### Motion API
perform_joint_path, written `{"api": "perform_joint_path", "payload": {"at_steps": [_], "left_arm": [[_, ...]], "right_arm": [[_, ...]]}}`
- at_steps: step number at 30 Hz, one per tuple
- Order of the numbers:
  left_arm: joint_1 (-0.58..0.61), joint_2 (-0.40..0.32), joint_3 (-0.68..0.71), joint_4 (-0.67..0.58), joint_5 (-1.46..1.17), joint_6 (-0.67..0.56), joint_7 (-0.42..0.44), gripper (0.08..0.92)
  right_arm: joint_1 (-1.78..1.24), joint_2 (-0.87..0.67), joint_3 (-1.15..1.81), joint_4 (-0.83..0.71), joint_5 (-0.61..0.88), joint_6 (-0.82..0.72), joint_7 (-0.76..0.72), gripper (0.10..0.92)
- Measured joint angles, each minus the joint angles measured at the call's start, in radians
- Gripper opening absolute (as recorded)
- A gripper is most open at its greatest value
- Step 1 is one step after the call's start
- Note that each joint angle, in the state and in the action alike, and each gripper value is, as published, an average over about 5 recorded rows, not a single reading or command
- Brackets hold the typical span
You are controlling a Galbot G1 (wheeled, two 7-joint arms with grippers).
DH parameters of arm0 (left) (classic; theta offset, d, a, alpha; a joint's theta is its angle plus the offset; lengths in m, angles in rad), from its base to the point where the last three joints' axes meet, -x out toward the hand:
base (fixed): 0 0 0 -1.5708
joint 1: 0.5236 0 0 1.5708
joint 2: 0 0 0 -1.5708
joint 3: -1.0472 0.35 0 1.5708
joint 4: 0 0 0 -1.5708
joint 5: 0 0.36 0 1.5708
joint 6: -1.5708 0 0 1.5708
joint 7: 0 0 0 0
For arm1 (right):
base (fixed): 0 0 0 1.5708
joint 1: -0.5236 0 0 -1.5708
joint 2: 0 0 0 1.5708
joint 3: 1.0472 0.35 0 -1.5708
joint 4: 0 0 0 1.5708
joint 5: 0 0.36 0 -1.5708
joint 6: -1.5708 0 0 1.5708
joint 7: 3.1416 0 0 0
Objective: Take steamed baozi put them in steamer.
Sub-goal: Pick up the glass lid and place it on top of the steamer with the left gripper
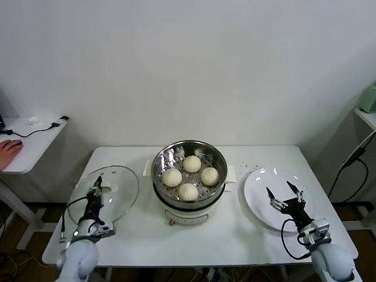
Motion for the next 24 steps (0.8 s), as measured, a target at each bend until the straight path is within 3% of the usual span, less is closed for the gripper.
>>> {"api": "perform_joint_path", "payload": {"at_steps": [14, 19, 24], "left_arm": [[0.161, 0.19, 0.011, -0.392, -0.084, 0.21, 0.088, 0.147], [0.144, 0.28, 0.081, -0.477, -0.103, 0.332, 0.145, 0.147], [0.055, 0.34, 0.211, -0.53, -0.1, 0.453, 0.228, 0.147]], "right_arm": [[0.049, -0.008, -0.012, -0.041, -0.005, 0.009, 0.0, 0.823], [0.07, -0.011, -0.021, -0.061, -0.009, 0.012, 0.002, 0.823], [0.092, -0.008, -0.034, -0.081, -0.015, 0.013, 0.008, 0.823]]}}
